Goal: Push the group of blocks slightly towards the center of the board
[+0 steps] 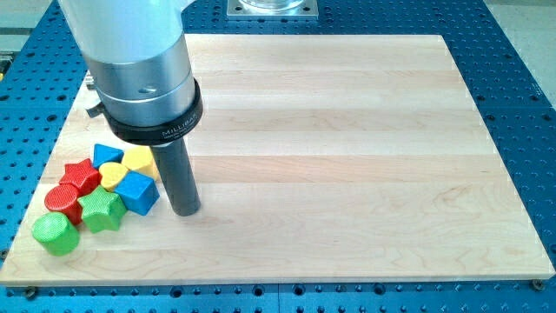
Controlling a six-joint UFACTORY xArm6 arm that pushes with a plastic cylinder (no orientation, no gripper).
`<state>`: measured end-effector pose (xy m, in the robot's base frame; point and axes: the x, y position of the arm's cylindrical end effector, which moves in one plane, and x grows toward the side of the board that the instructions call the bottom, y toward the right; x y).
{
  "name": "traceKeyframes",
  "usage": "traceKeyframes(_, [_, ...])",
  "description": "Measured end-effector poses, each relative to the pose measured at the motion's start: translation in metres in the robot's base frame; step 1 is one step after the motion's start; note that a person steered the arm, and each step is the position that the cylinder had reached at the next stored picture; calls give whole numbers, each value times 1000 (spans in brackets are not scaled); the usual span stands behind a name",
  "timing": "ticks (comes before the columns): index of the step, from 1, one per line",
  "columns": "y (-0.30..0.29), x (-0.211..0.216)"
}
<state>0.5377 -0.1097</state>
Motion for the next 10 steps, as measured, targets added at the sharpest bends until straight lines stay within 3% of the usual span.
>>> traceKeyframes(4, [0,-5])
traceKeyframes(6, [40,45])
traceKeyframes(7, [26,81])
traceKeyframes(8, [6,81])
traceKeyframes(10, [-111,80])
